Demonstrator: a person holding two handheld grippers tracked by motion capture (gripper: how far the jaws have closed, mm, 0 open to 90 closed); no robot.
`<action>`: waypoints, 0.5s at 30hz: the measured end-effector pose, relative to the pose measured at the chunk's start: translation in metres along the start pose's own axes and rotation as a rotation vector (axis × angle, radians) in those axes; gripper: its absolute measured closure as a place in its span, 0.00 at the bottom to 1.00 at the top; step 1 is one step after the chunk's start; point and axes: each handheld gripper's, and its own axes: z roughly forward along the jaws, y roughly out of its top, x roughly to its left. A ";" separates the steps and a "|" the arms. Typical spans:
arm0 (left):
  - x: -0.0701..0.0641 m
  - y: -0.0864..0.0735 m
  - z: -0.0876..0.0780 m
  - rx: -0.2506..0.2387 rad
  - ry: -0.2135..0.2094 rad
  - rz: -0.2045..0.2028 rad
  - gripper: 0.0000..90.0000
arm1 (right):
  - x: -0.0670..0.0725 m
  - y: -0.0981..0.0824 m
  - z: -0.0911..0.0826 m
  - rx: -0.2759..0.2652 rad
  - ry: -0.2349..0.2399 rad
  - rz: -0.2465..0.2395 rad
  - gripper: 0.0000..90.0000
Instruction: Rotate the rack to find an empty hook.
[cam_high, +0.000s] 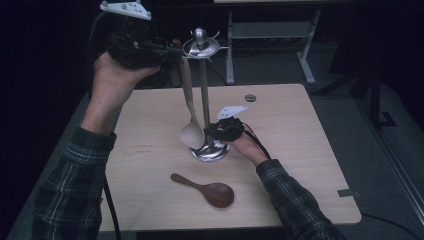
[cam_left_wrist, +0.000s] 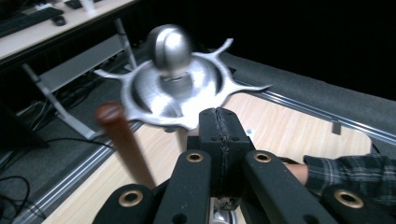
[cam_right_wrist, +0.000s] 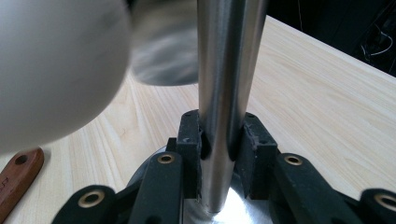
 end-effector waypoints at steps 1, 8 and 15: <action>-0.003 0.001 0.003 0.010 -0.001 0.009 1.00 | 0.000 0.000 0.000 0.000 0.000 -0.002 0.80; -0.001 -0.001 0.012 0.022 0.001 0.007 1.00 | 0.000 0.000 0.000 -0.002 -0.001 -0.004 0.80; 0.002 -0.002 0.010 0.026 0.031 0.012 1.00 | 0.000 0.000 0.000 0.000 -0.004 -0.006 0.80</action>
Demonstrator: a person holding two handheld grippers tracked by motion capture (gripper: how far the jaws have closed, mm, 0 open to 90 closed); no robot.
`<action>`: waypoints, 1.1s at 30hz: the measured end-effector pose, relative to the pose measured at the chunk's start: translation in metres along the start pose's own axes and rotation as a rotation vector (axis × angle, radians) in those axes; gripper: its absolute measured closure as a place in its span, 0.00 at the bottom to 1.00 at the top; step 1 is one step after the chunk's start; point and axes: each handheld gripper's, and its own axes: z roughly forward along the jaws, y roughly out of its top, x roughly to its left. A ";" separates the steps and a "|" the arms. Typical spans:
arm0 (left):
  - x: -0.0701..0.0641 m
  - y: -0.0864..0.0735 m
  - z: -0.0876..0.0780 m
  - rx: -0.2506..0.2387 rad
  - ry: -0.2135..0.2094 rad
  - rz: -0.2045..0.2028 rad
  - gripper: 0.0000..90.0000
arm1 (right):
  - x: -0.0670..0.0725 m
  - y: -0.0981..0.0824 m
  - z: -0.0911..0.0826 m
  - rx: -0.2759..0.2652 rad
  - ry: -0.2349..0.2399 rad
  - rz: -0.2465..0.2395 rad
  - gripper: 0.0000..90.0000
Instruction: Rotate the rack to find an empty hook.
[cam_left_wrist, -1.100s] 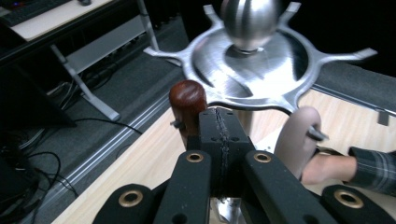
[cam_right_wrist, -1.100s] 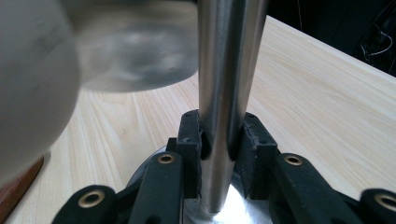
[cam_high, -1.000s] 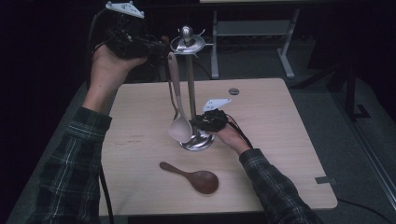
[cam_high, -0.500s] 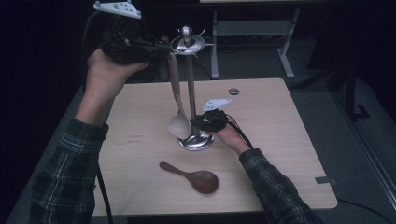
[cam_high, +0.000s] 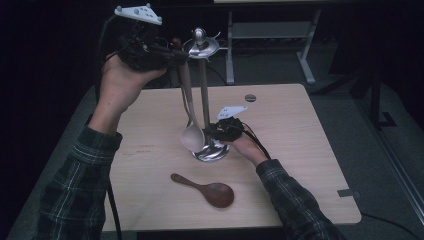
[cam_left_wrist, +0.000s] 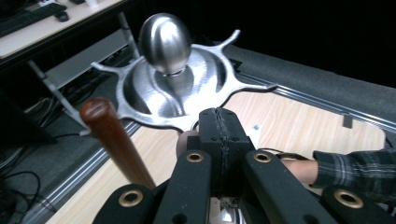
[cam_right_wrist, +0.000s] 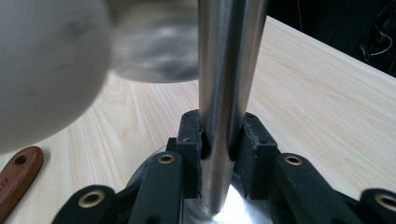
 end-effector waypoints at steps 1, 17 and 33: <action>0.001 0.000 0.000 0.000 0.005 0.001 1.00 | 0.000 0.000 0.000 0.000 -0.001 0.000 0.80; 0.020 -0.006 -0.002 -0.010 0.072 -0.035 1.00 | 0.001 0.000 0.001 -0.001 -0.001 -0.002 0.81; 0.005 -0.032 -0.007 -0.019 0.008 -0.052 1.00 | 0.000 0.000 0.001 -0.001 0.002 0.002 0.79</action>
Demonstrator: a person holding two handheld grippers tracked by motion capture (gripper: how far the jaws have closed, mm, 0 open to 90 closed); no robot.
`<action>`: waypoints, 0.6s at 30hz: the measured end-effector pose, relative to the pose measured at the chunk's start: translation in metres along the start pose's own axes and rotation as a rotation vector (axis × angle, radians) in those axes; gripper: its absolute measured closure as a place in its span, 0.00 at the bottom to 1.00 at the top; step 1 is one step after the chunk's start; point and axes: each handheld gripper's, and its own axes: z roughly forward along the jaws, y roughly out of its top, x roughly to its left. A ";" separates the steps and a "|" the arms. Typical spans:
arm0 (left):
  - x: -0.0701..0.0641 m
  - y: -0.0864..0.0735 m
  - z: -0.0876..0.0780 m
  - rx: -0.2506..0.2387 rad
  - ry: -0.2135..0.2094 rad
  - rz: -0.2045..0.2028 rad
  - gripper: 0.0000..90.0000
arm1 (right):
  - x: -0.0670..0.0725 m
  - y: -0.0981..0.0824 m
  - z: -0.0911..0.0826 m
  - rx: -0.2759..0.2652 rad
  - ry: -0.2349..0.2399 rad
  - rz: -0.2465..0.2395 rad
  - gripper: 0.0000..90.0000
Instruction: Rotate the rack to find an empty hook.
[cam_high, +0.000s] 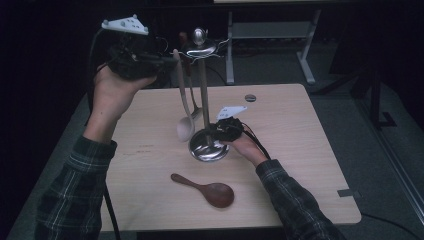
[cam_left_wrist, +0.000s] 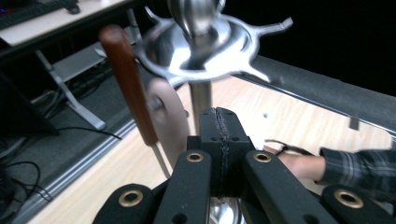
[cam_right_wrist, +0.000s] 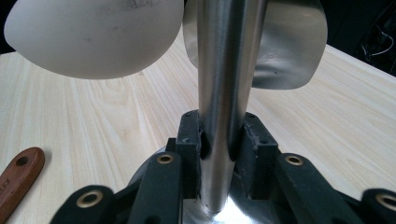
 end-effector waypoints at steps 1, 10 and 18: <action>-0.002 -0.005 0.001 0.004 -0.004 -0.002 1.00 | 0.000 0.000 0.000 -0.001 0.002 0.003 0.79; -0.004 -0.048 0.010 0.030 -0.026 -0.039 1.00 | 0.000 0.000 -0.009 -0.001 0.006 0.023 0.56; -0.007 -0.096 0.019 0.053 -0.020 -0.070 1.00 | -0.001 -0.009 -0.031 0.031 0.009 0.037 0.55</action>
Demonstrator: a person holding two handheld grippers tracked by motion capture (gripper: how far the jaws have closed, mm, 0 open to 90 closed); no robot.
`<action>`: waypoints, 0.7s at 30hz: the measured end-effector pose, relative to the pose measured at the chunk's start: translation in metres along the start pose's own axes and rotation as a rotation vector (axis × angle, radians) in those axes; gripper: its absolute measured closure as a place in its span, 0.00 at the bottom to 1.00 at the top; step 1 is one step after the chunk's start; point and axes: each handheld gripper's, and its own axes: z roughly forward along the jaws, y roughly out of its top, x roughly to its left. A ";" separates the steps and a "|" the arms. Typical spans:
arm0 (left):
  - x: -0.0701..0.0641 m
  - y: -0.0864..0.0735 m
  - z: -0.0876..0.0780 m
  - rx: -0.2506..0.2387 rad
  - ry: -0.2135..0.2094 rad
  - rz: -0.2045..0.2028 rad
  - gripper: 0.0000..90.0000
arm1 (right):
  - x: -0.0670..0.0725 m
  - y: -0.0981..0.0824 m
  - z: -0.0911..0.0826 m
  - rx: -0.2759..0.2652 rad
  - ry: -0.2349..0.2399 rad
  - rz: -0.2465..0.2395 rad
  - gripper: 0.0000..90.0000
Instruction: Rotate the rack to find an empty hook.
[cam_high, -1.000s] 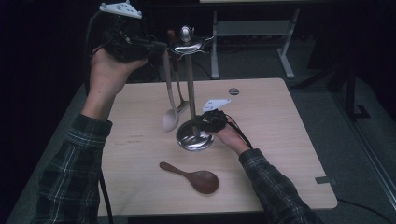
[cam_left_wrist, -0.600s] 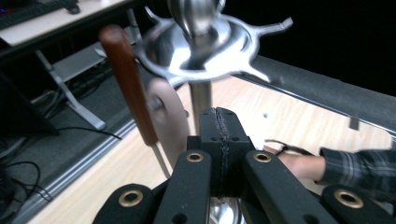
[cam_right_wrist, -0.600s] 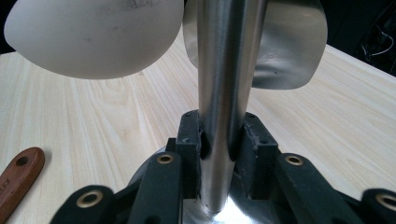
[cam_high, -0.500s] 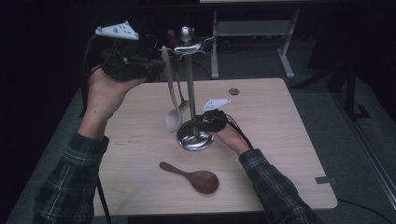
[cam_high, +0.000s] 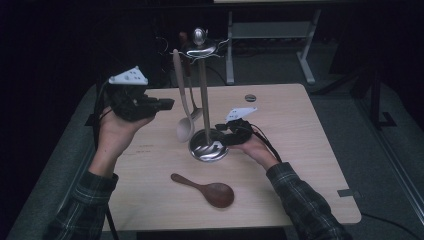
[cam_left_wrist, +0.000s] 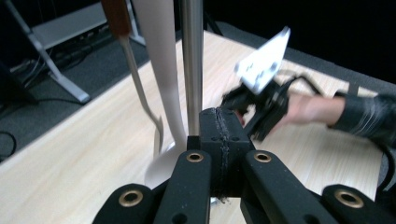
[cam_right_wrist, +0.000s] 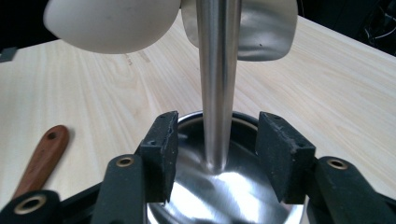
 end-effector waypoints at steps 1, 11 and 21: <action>0.000 -0.006 0.001 0.007 0.002 0.000 1.00 | 0.000 -0.001 -0.004 -0.005 0.001 0.005 0.56; -0.006 -0.068 0.011 0.045 0.002 -0.032 1.00 | 0.009 -0.015 -0.036 0.033 0.015 0.021 0.83; -0.012 -0.120 0.033 0.088 -0.027 -0.070 1.00 | 0.027 -0.033 -0.067 0.049 0.022 0.031 1.00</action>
